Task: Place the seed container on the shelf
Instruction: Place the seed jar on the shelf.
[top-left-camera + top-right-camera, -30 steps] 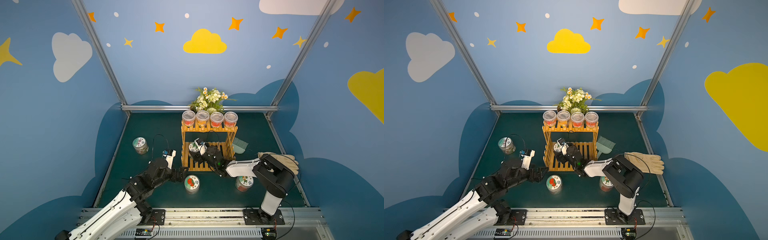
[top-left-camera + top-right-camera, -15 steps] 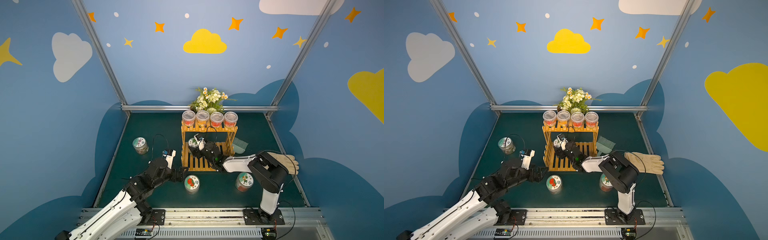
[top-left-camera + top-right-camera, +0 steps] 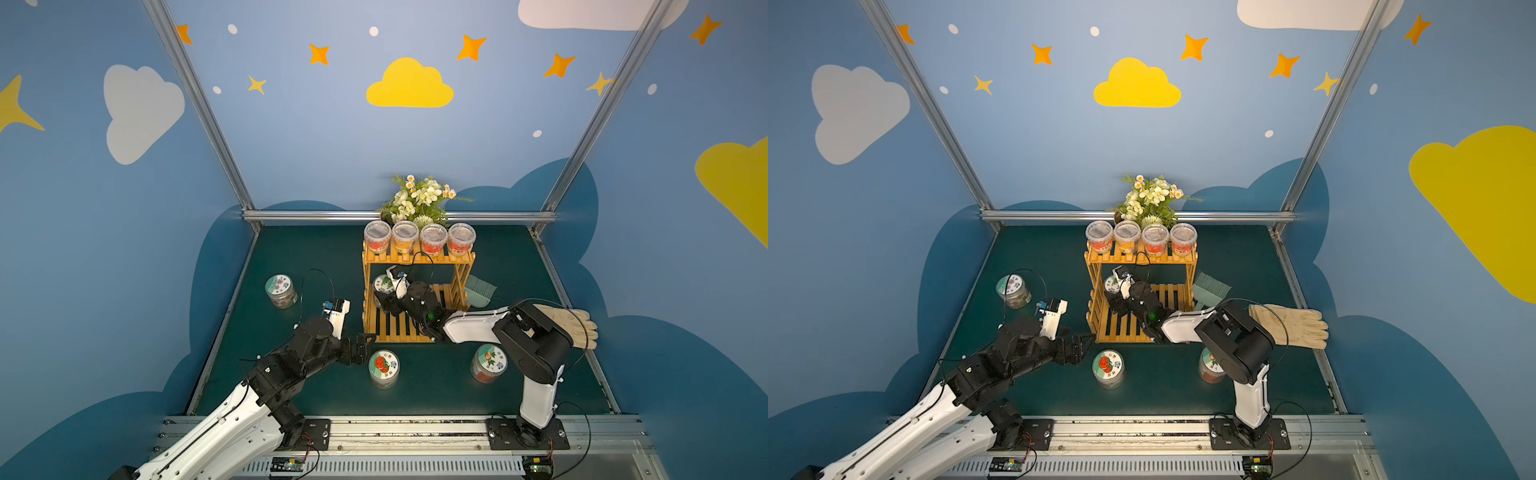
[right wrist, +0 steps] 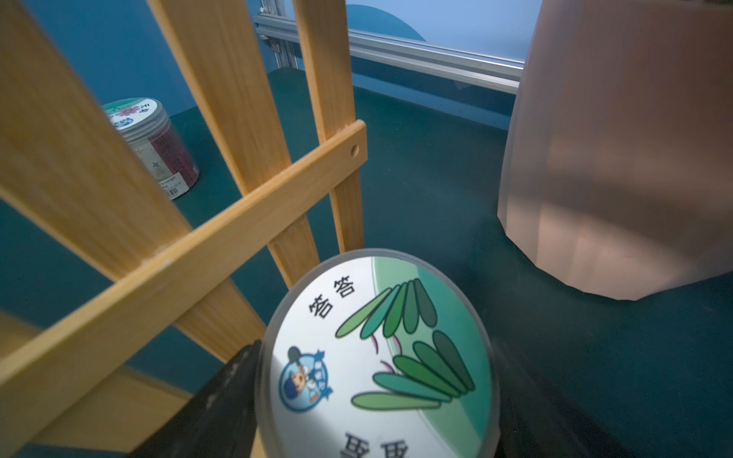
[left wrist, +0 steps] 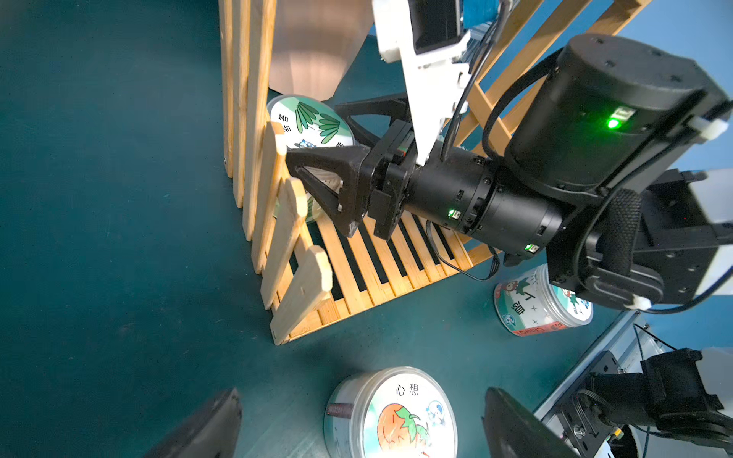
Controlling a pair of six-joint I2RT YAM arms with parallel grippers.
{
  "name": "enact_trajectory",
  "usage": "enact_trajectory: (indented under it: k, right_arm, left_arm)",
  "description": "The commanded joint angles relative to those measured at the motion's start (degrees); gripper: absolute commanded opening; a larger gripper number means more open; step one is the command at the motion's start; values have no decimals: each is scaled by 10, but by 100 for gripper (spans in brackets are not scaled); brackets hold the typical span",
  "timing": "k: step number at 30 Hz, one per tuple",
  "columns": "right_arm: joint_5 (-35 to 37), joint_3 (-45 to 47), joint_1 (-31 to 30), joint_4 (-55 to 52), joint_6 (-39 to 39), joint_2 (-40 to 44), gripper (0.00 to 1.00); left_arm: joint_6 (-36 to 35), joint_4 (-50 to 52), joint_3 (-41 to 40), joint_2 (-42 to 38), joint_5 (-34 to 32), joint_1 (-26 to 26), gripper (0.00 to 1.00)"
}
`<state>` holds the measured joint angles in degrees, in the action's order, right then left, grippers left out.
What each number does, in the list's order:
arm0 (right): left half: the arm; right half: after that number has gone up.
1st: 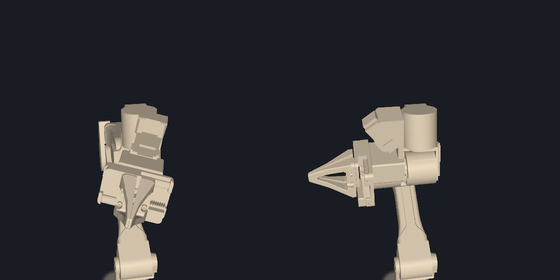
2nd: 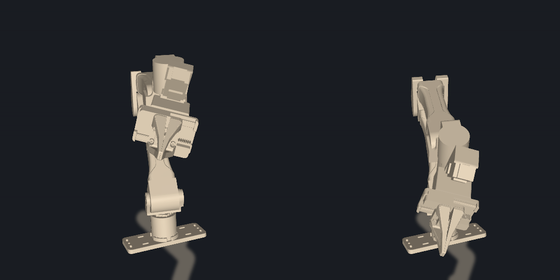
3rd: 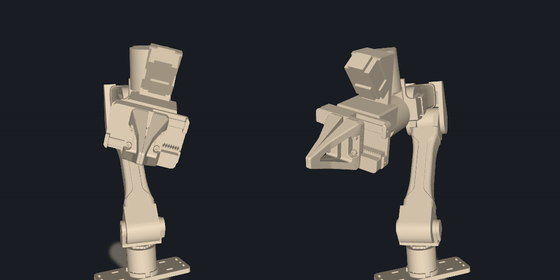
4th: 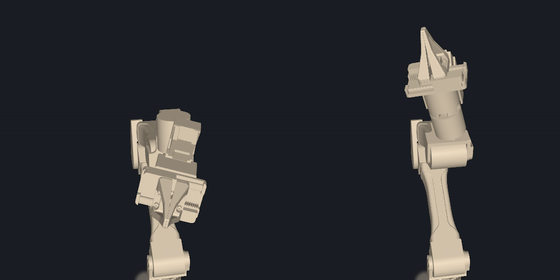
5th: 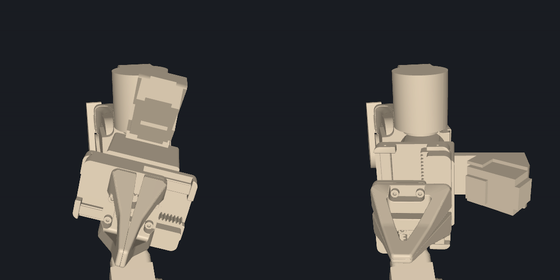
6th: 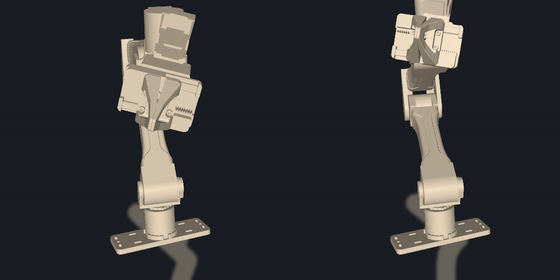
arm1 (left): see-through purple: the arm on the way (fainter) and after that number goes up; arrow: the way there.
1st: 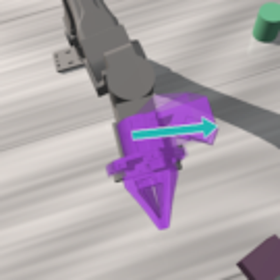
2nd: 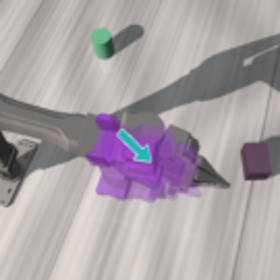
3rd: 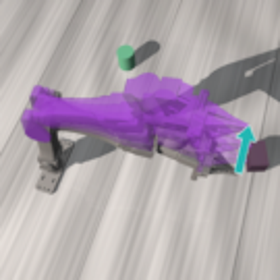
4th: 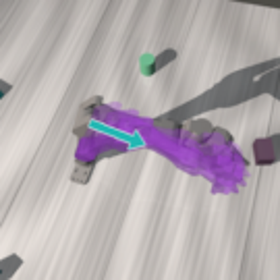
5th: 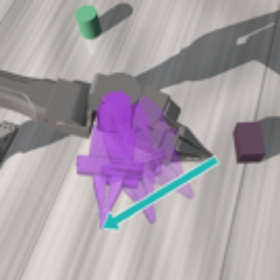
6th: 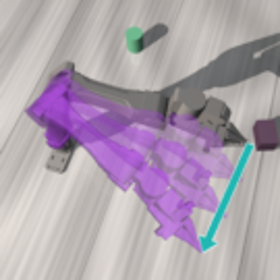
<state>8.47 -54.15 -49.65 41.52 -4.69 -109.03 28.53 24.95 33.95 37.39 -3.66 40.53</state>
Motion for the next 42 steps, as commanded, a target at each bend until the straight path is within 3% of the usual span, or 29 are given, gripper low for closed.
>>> enact_trajectory:
  k: [1,7,17,26,37,42]
  right_arm:
    - [-8,-10,-4,-6,-2,-13,80]
    - [28,-8,-4,-11,11,-13,82]
    - [21,-15,-4,-38,22,6,86]
    - [14,4,-6,-63,30,48,98]
    - [-22,76,-22,-107,43,148,98]
    - [-63,106,-32,-210,51,234,98]
  left_arm:
    - [-6,13,6,-5,-3,-2,100]
    - [-4,18,4,-12,-3,-2,100]
    - [-4,15,4,-14,-4,-3,100]
    - [-6,10,7,-7,10,-3,100]
    - [-35,11,15,-10,38,-3,100]
    - [-52,20,16,-10,65,-3,100]
